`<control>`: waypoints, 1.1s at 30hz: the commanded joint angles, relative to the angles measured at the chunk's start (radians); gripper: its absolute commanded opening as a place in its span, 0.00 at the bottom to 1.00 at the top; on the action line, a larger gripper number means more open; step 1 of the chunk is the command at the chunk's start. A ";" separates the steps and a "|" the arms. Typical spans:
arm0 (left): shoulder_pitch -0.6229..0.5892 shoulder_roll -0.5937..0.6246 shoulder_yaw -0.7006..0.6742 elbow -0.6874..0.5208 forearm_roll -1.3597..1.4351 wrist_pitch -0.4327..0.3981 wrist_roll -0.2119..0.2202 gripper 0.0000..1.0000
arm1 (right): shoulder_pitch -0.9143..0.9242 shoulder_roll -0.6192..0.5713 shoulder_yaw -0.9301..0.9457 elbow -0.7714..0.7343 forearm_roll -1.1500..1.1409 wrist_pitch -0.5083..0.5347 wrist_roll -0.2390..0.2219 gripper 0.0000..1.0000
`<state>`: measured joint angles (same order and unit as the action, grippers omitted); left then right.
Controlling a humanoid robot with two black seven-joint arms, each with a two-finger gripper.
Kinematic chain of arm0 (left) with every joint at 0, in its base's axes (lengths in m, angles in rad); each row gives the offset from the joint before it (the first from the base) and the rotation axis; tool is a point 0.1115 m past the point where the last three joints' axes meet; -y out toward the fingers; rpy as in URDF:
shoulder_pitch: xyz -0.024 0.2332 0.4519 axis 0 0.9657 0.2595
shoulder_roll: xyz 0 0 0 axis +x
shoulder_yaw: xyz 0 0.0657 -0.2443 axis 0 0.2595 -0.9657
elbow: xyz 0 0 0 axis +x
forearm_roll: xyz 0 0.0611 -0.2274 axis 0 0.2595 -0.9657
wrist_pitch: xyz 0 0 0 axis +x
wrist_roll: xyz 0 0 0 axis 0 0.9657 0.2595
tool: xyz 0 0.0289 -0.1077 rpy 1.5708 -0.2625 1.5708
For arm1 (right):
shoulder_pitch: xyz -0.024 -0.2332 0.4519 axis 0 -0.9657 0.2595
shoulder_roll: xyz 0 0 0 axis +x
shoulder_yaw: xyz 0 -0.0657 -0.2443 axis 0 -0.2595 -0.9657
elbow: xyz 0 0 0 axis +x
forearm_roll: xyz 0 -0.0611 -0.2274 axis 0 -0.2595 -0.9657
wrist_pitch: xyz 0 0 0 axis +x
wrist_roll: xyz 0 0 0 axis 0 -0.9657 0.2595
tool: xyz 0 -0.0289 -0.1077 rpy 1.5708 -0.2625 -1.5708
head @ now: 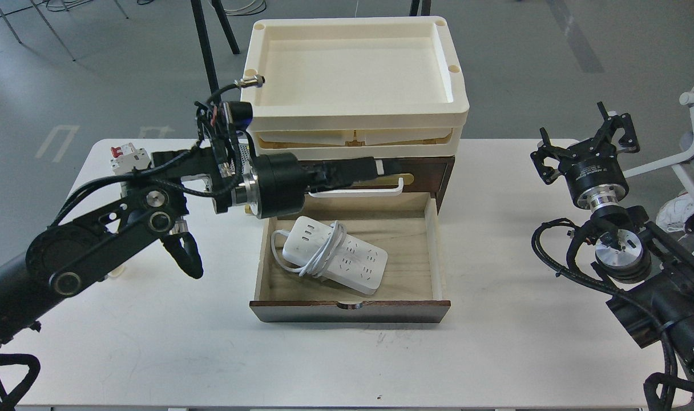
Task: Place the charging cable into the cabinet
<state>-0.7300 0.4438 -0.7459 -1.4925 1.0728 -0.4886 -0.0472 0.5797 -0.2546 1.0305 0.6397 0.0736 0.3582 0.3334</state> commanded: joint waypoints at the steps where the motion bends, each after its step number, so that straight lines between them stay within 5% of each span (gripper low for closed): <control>1: -0.006 0.004 -0.182 0.041 -0.310 0.000 -0.003 1.00 | 0.008 0.000 0.008 -0.005 0.000 -0.022 -0.002 1.00; 9: 0.008 0.027 -0.481 0.239 -0.779 0.000 -0.008 1.00 | 0.014 -0.011 -0.003 0.001 0.000 -0.032 -0.037 1.00; 21: 0.046 0.038 -0.478 0.873 -1.013 0.000 0.009 1.00 | 0.063 -0.003 0.002 -0.064 0.005 -0.018 -0.030 1.00; 33: 0.184 -0.079 -0.478 0.913 -1.018 0.000 -0.011 1.00 | 0.054 -0.003 0.042 -0.069 0.028 0.034 -0.057 1.00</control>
<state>-0.5547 0.3729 -1.2239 -0.5800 0.0558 -0.4887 -0.0560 0.6345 -0.2574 1.0692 0.5705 0.1000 0.3919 0.2786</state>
